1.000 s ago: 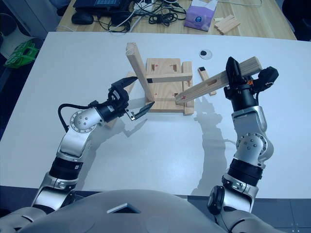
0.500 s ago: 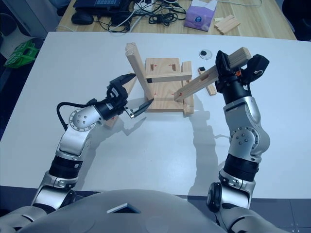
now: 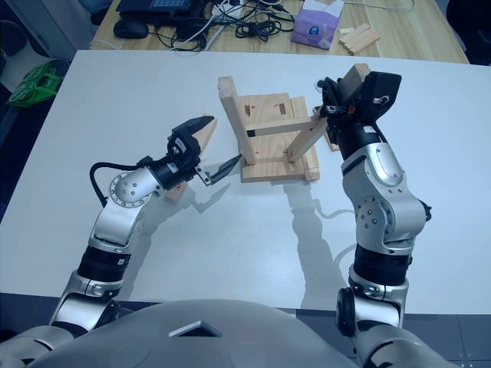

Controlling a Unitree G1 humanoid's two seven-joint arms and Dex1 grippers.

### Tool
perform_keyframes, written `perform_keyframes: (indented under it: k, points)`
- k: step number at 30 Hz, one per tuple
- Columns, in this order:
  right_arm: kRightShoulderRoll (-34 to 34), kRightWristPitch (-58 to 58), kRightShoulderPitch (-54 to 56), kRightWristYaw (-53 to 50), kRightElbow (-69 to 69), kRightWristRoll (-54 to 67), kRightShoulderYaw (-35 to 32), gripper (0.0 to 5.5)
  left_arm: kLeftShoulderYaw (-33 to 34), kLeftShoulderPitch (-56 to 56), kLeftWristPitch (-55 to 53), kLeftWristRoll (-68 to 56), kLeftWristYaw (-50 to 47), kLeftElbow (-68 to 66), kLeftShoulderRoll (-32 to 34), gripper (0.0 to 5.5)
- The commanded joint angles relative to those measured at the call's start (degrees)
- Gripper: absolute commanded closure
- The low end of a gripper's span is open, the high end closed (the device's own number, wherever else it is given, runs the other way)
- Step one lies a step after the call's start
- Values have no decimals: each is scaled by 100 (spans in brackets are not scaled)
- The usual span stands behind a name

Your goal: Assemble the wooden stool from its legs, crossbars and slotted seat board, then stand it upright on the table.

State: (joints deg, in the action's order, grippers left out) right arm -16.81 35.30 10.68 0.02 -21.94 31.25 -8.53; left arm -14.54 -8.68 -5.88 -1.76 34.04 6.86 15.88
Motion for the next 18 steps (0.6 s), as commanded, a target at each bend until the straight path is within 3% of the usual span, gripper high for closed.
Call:
perform_keyframes:
  k: [1, 4, 9, 18]
  points:
    - [-136, -17, -337, 187, 257, -421, 148, 452, -3, -71, 4, -14, 9, 10, 18, 53]
    - [302, 248, -236, -27, 411, 189, -273, 452, 5, -84, 26, -20, 15, -13, 18, 53]
    - [377, 462, -107, -34, 760, 429, -625, 452, 9, -125, 59, -22, 32, -63, 27, 53]
    - [2, 199, -172, 270, 527, -504, 202, 452, 28, -136, 81, -24, -21, -125, -8, 53]
